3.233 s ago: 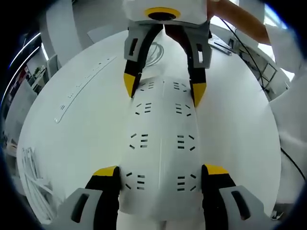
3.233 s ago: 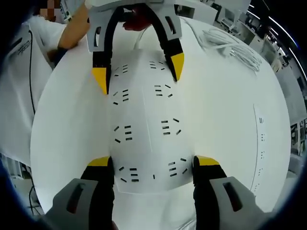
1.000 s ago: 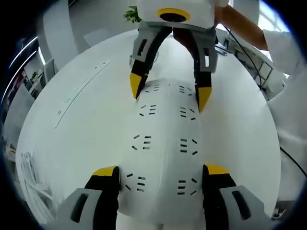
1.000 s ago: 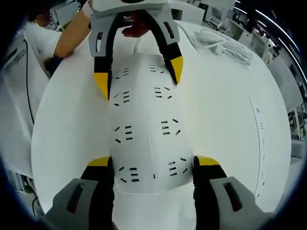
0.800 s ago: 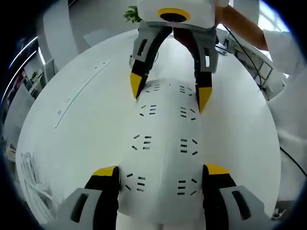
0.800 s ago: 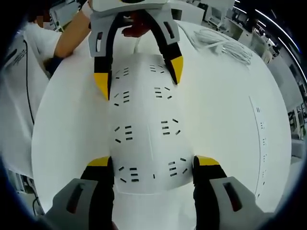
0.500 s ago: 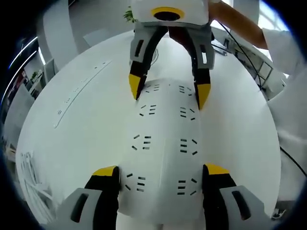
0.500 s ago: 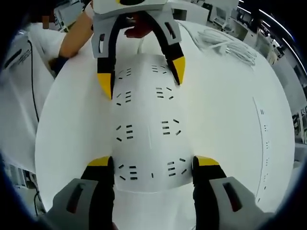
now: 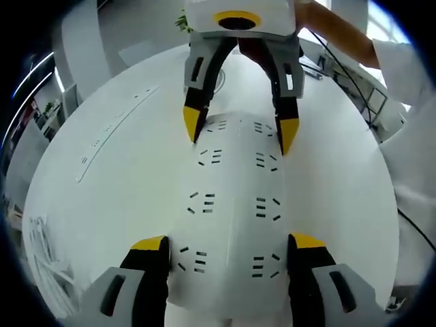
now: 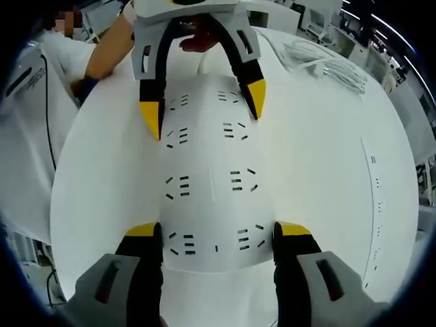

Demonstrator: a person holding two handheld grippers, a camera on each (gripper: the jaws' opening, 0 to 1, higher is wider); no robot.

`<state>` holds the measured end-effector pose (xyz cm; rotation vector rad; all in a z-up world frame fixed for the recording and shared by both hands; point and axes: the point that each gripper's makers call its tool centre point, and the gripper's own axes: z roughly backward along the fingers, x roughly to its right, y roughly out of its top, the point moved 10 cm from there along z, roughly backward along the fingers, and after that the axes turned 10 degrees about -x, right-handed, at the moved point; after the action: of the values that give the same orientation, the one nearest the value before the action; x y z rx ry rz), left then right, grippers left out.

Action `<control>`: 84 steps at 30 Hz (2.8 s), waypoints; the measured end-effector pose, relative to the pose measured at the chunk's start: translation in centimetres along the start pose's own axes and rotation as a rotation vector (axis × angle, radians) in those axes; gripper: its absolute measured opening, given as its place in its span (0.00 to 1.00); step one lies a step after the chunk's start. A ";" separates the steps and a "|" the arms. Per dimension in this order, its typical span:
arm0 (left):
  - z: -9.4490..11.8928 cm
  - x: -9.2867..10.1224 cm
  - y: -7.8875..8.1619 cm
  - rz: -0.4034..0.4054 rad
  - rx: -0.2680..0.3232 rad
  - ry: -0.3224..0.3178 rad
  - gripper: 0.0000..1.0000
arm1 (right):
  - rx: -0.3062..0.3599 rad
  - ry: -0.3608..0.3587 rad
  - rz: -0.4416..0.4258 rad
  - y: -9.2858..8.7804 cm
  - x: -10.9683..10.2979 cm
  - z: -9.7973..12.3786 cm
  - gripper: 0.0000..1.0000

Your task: Straighten the power strip on the desk, plug the charger into it

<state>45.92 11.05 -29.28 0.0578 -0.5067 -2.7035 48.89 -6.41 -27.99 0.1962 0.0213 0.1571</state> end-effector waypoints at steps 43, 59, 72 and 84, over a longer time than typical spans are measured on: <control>0.0 0.3 0.2 -0.025 -0.001 -0.008 0.72 | 0.013 -0.013 -0.064 -1.1 1.2 0.2 0.65; -0.1 0.4 0.3 -0.032 -0.002 -0.010 0.72 | 0.025 -0.019 -0.083 -1.1 0.1 0.2 0.65; -0.1 0.4 0.4 -0.039 -0.001 -0.013 0.72 | 0.034 -0.022 -0.097 -1.1 -0.4 0.2 0.65; -0.1 0.6 0.4 -0.050 -0.002 -0.016 0.72 | 0.048 -0.028 -0.114 -1.3 -1.0 0.3 0.65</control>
<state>45.53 10.42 -29.20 0.0485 -0.5136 -2.7556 48.11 -7.83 -27.95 0.2441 0.0087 0.0399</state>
